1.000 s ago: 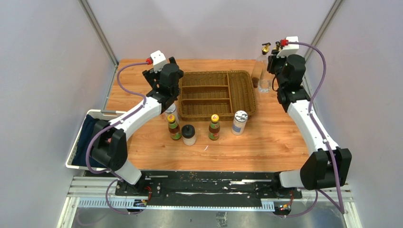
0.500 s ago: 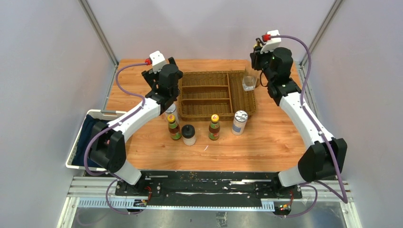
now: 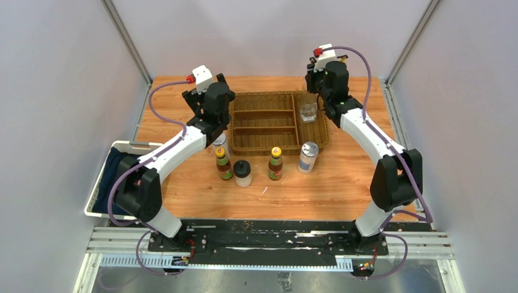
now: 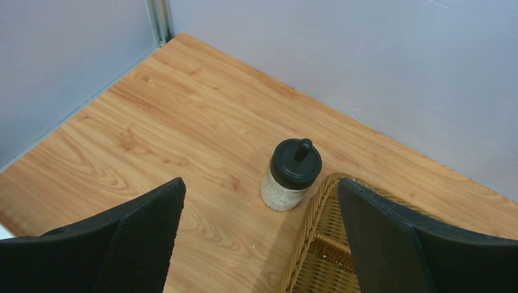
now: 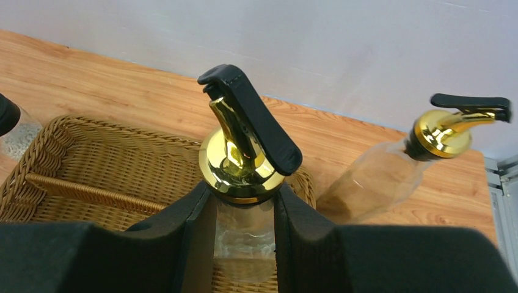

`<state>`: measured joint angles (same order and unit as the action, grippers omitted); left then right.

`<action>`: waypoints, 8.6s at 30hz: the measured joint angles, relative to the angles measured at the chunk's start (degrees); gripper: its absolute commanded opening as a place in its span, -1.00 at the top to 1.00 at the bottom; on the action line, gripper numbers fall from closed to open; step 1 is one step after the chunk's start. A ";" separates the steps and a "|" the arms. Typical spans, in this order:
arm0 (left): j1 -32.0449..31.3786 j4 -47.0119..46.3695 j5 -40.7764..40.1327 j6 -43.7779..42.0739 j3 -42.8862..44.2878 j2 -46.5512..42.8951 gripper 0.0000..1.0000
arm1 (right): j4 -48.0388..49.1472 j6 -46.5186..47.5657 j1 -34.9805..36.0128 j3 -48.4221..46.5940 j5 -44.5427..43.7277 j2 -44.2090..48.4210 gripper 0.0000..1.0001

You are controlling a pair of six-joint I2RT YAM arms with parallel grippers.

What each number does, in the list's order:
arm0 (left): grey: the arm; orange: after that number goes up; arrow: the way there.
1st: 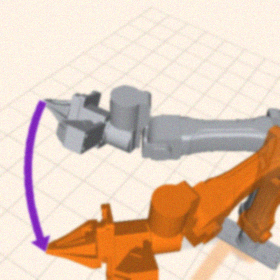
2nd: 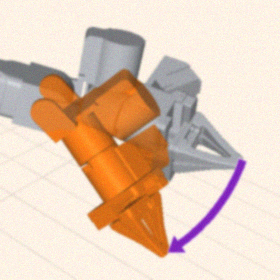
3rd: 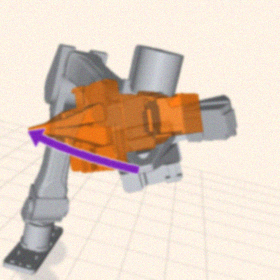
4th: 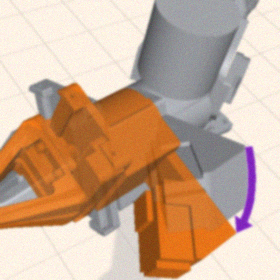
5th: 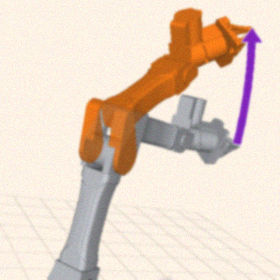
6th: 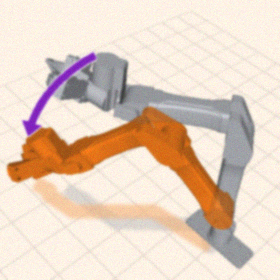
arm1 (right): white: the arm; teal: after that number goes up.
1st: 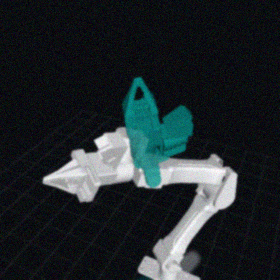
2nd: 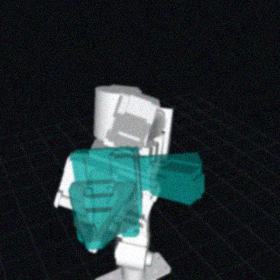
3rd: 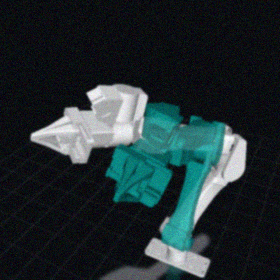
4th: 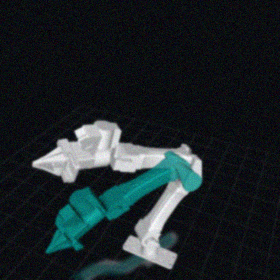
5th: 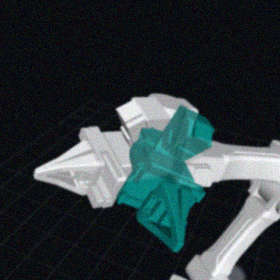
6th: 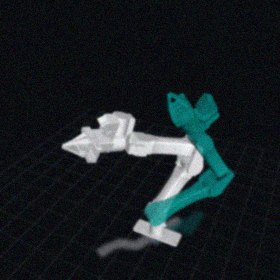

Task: Organize the condiment bottles
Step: Place the bottle in the storage box, then pick up the bottle from the center of the board.

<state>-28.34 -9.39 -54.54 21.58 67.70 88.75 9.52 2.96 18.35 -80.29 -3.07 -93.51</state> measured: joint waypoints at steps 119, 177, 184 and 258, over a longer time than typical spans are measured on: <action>-0.55 -4.28 -1.29 -6.10 2.49 5.14 -1.00 | 11.82 -2.32 0.48 -4.63 -7.08 -8.37 -0.55; -2.62 -10.01 0.96 -7.41 -1.16 1.64 -1.00 | 25.86 -0.98 -25.62 1.03 42.58 -9.14 -0.48; -2.62 -14.29 1.46 -8.92 -1.16 2.08 -1.00 | 21.57 -1.07 -29.79 -7.04 50.21 -15.15 -0.47; -2.62 -22.43 0.28 -14.16 -0.66 6.36 -1.00 | 11.34 -5.66 -28.22 -28.04 66.01 -33.57 1.00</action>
<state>-30.96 -31.81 -54.26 7.42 67.05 95.11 20.86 -2.70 -9.87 -108.33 62.94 -127.09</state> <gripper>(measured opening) 0.997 0.386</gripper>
